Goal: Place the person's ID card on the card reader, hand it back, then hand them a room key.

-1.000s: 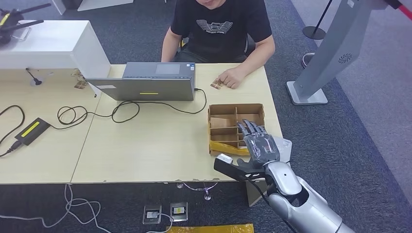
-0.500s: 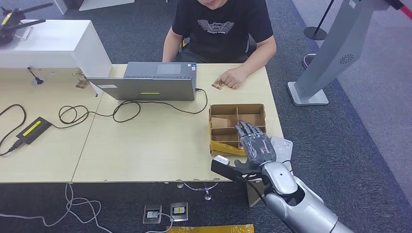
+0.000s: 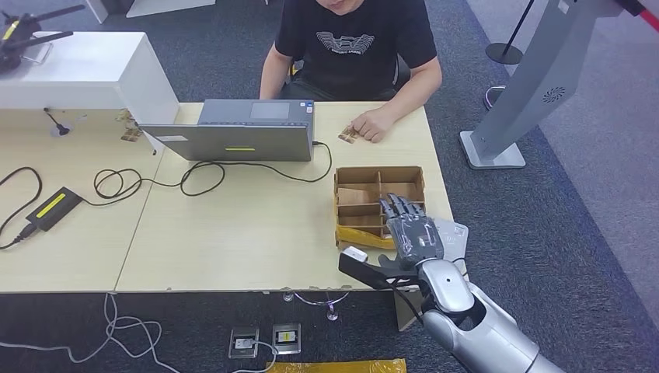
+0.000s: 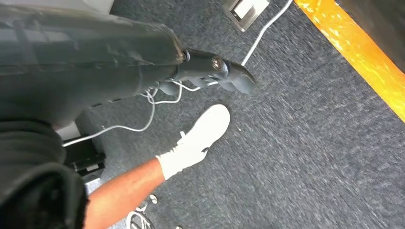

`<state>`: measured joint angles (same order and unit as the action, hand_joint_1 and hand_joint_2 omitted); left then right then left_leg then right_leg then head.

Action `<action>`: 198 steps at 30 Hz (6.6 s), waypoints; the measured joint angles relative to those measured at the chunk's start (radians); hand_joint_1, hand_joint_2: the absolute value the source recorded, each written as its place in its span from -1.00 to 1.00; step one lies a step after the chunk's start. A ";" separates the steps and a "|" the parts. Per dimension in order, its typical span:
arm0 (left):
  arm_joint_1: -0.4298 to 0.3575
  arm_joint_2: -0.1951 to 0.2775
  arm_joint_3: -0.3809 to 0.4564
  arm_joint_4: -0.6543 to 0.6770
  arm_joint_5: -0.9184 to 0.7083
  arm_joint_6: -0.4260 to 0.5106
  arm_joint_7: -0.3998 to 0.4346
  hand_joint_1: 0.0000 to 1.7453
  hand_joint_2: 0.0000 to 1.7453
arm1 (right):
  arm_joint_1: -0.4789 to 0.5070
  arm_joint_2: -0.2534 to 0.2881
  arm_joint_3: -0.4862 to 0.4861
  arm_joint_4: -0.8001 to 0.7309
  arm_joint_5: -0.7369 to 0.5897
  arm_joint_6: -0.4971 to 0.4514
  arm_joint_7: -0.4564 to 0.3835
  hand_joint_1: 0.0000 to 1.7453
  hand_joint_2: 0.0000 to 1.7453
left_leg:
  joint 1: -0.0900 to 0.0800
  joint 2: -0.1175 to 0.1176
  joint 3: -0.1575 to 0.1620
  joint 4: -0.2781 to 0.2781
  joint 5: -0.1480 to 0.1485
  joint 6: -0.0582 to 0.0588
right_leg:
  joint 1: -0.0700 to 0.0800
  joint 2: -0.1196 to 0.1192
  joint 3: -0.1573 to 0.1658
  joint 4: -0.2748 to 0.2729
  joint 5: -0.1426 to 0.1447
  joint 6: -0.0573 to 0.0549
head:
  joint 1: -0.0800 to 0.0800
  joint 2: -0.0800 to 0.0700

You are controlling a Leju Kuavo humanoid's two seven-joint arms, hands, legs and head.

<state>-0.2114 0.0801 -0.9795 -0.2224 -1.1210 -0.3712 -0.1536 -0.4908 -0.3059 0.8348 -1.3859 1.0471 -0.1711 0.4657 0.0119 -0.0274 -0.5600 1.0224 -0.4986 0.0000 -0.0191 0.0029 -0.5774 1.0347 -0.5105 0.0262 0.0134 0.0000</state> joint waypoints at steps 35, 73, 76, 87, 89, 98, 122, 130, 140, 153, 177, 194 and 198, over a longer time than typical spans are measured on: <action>-0.005 0.003 -0.056 0.000 -0.019 -0.019 -0.014 -1.00 -1.00 | -0.006 -0.005 0.001 0.069 0.001 -0.044 -0.020 -0.96 1.00 | 0.000 0.001 0.000 0.000 0.000 0.000 | 0.000 0.001 0.000 0.000 0.000 0.000 | 0.000 0.000; -0.014 0.003 -0.086 0.000 -0.012 -0.026 -0.025 -1.00 -1.00 | -0.069 0.007 0.043 0.213 -0.123 -0.230 -0.066 1.00 1.00 | 0.000 0.001 0.000 0.000 0.000 0.000 | 0.000 0.001 0.000 0.000 0.000 0.000 | 0.000 0.000; -0.014 0.003 -0.088 0.000 -0.011 -0.026 -0.025 -1.00 -1.00 | -0.070 0.011 0.049 0.224 -0.138 -0.244 -0.070 1.00 1.00 | 0.000 0.001 0.000 0.000 0.000 0.000 | 0.000 0.001 0.000 0.000 0.000 0.000 | 0.000 0.000; -0.014 0.005 -0.088 0.000 -0.001 -0.026 -0.025 -1.00 -1.00 | -0.070 0.019 0.063 0.254 -0.157 -0.277 -0.072 1.00 1.00 | 0.000 0.001 0.002 0.000 0.000 0.000 | 0.000 0.002 0.001 0.000 0.000 0.000 | 0.000 0.000; -0.014 0.005 -0.088 0.000 0.001 -0.026 -0.025 -1.00 -1.00 | -0.070 0.019 0.065 0.256 -0.157 -0.281 -0.068 1.00 1.00 | 0.000 0.001 0.003 0.000 0.000 0.000 | 0.000 0.002 0.002 0.000 0.000 0.000 | 0.000 0.000; -0.014 0.007 -0.088 0.000 0.012 -0.025 -0.025 -1.00 -1.00 | -0.070 0.018 0.068 0.257 -0.109 -0.329 -0.040 1.00 1.00 | 0.000 0.001 0.003 0.000 0.000 0.000 | 0.000 0.002 0.002 0.000 0.000 0.000 | 0.000 0.000; -0.017 0.013 -0.088 0.000 0.059 -0.031 -0.025 -1.00 -1.00 | -0.189 -0.033 -0.007 -0.035 0.096 -0.235 0.017 1.00 1.00 | 0.000 0.002 0.003 0.000 0.000 0.000 | 0.000 0.004 0.002 0.000 0.001 0.000 | 0.000 0.000; -0.019 0.011 -0.088 0.000 0.055 -0.011 -0.005 -1.00 -1.00 | -0.189 -0.027 -0.019 -0.037 0.089 -0.290 -0.014 1.00 1.00 | 0.000 0.002 0.003 0.000 0.000 0.000 | 0.000 0.004 0.002 0.000 0.001 0.000 | 0.000 0.000; -0.020 -0.028 -0.090 0.003 0.050 0.042 0.106 -1.00 -1.00 | -0.206 -0.006 -0.046 0.031 0.138 -0.409 -0.054 1.00 1.00 | 0.000 0.002 0.003 0.000 0.000 0.000 | 0.000 0.004 0.002 0.000 0.001 0.000 | 0.000 0.000; -0.023 -0.032 -0.091 0.016 0.092 0.048 0.113 -1.00 -1.00 | -0.252 0.025 -0.067 0.157 0.184 -0.403 -0.032 1.00 1.00 | 0.000 0.002 0.003 0.000 0.000 0.000 | 0.000 0.004 0.002 0.000 0.001 0.000 | 0.000 0.000; -0.030 -0.040 -0.092 0.020 0.065 0.027 0.111 -1.00 -1.00 | -0.294 0.083 -0.078 0.325 0.203 -0.458 -0.032 -1.00 1.00 | 0.000 0.002 0.003 0.000 0.000 0.000 | 0.000 0.004 0.002 0.000 0.001 0.000 | 0.000 0.000; -0.036 -0.024 -0.091 0.028 0.101 -0.049 0.024 -1.00 -1.00 | -0.328 0.053 -0.125 0.347 0.269 -0.375 0.061 -1.00 1.00 | 0.000 0.002 0.004 0.001 0.000 0.000 | 0.000 0.004 0.001 0.000 0.001 0.000 | 0.000 0.000; -0.032 -0.019 -0.092 0.028 0.094 -0.043 0.020 -1.00 -1.00 | -0.339 -0.022 -0.162 0.349 0.280 -0.366 0.091 -1.00 1.00 | 0.000 0.001 0.003 0.001 0.000 0.000 | 0.000 0.003 0.002 0.000 0.001 0.000 | 0.000 0.000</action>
<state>-0.2436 0.0607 -1.0713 -0.1946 -1.0267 -0.4138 -0.1334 -0.8296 -0.3276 0.6723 -1.0370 1.3272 -0.5376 0.5572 0.0115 -0.0264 -0.5566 1.0231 -0.4985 0.0000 -0.0195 0.0054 -0.5755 1.0342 -0.5097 0.0260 0.0136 0.0002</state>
